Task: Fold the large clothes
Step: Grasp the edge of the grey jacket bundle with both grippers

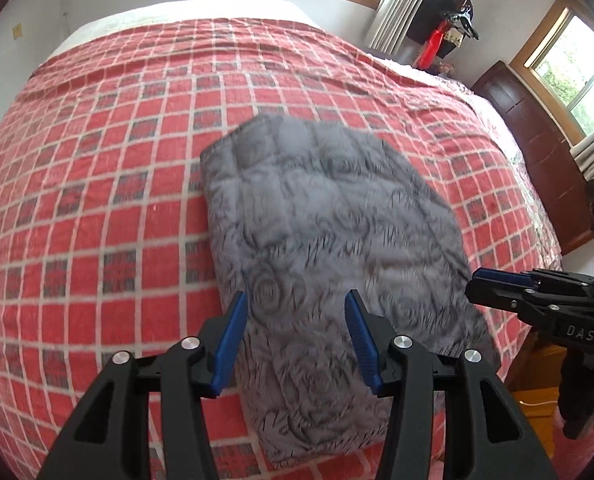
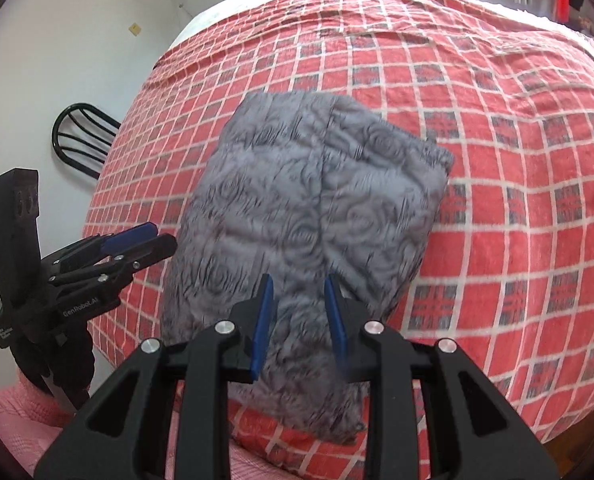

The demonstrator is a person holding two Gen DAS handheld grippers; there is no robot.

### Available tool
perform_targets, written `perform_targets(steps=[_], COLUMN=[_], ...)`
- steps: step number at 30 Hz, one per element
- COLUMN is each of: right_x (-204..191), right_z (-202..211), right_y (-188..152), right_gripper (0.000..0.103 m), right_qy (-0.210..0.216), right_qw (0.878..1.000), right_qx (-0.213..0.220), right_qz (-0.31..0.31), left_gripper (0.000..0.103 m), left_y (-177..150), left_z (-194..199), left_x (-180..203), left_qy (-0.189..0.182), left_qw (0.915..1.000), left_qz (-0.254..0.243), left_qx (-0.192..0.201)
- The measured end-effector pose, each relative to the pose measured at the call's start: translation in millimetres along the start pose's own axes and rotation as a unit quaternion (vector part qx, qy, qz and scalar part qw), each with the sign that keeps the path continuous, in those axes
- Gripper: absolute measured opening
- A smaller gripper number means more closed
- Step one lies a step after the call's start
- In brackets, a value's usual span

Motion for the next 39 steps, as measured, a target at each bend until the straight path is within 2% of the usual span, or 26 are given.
perform_targets(steps=[8, 23, 39], right_x=[1.6, 6.2, 8.6], right_z=[-15.2, -39.6, -60.2], right_y=[-15.7, -14.3, -13.4], right_gripper=[0.027, 0.023, 0.023], right_qy=[-0.009, -0.011, -0.011], right_qw=[1.0, 0.999, 0.999], right_qx=[-0.015, -0.035, -0.044], right_qz=[-0.006, -0.018, -0.021], left_gripper=[0.05, 0.052, 0.054], left_y=[-16.5, -22.2, -22.6], left_z=[-7.8, -23.2, -35.6], left_x=[-3.9, -8.9, -12.4], left_qy=[0.019, 0.01, 0.018], left_qw=[0.9997, 0.9997, 0.9992], left_qz=[-0.017, -0.01, -0.021], left_qx=[-0.001, -0.017, -0.029])
Point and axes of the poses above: each gripper's, at about its wrist camera, not at the fingertips, and z roughly against the way its jaws point, x to its right, y to its top, the point moved 9 cm from there along -z, roughly the way its jaws point, and after that the axes turned 7 degrees about -y, right-handed, at the moved point
